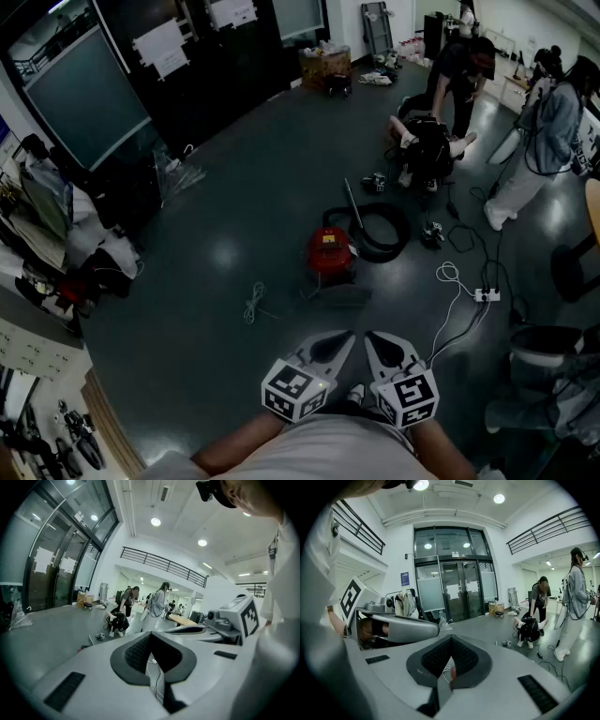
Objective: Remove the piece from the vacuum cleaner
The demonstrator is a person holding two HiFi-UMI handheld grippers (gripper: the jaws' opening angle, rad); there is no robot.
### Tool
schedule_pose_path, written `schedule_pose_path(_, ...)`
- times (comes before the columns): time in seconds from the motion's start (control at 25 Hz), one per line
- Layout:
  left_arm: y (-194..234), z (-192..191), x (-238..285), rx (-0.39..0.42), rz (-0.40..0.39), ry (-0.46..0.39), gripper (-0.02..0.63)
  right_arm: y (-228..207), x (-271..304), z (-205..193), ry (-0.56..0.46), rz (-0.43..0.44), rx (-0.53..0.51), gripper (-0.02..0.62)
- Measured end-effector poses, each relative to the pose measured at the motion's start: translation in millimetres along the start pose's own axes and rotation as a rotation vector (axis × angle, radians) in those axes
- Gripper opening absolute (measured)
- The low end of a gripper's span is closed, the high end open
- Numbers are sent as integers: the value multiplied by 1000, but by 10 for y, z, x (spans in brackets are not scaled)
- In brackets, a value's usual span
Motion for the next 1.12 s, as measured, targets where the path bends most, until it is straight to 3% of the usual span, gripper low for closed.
schedule_pose_path(1.12, 129, -22, 110, -18, 37, 6, 6, -260, 63, 37, -37, 15, 31, 15)
Point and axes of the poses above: the fingertips, and each gripper's own axes: x forward along the fingers, y to its left, z out of its top, the point moved 7 cm from there along -x, backward along the fingers, and after that the axes turned 6 degrees about -z, right-handed, at the moved point
